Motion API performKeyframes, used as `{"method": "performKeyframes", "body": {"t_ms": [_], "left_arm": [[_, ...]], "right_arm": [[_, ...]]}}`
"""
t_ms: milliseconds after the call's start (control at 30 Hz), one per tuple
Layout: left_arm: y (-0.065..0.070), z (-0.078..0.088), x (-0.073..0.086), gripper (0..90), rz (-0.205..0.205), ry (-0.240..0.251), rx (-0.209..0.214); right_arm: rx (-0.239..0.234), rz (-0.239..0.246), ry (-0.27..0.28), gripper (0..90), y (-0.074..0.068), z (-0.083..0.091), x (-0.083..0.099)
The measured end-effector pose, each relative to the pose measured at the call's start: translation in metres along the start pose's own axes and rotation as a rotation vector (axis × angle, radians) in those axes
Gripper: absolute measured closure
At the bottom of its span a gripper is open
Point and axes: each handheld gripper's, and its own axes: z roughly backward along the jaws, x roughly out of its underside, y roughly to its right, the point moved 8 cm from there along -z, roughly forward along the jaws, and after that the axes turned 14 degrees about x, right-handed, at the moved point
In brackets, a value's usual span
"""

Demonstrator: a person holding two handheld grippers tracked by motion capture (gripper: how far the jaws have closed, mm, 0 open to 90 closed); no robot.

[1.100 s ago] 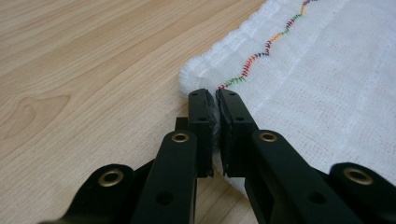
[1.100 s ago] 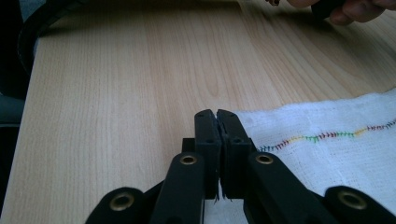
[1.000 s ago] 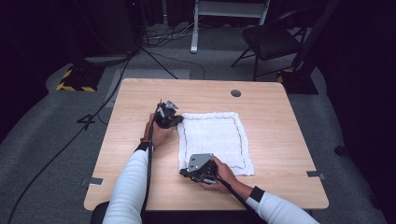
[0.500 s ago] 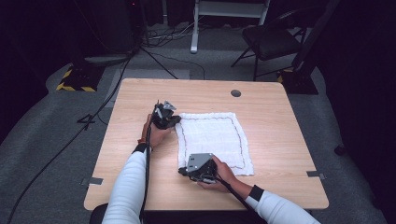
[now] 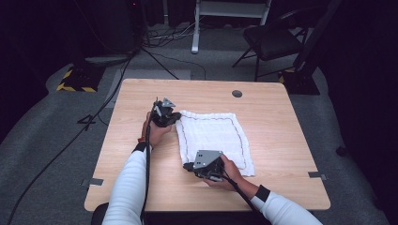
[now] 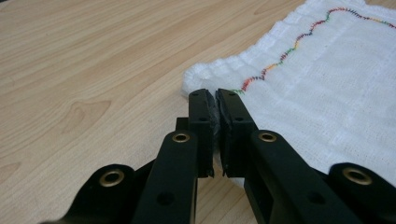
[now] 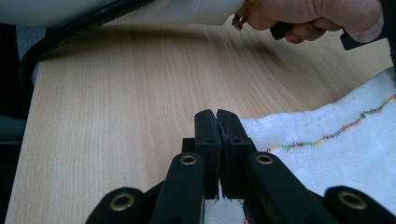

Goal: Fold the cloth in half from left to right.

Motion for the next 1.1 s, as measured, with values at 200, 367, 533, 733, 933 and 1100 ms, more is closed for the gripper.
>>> {"method": "performKeyframes", "body": {"t_ms": [200,367,533,733,933,1100], "left_arm": [[0.009,-0.005,-0.015,85.4,-0.032,0.007,-0.005],[0.020,-0.010,-0.032,85.4,-0.050,0.019,-0.017],[0.030,-0.023,-0.050,85.3,-0.069,0.020,-0.025],[0.046,-0.047,-0.069,85.3,-0.105,-0.002,-0.006],[0.059,-0.067,-0.082,85.1,-0.120,-0.009,0.014],[0.073,-0.082,-0.095,84.9,-0.141,-0.022,0.026]], "right_arm": [[0.042,-0.040,0.019,88.1,0.016,0.018,0.003],[0.090,-0.086,0.043,88.1,0.032,0.042,0.006],[0.121,-0.110,0.032,88.1,0.042,0.055,0.017],[0.156,-0.134,0.029,88.1,0.056,0.072,0.031],[0.195,-0.151,0.018,88.1,0.067,0.091,0.046],[0.224,-0.178,-0.002,88.1,0.077,0.104,0.062]]}}
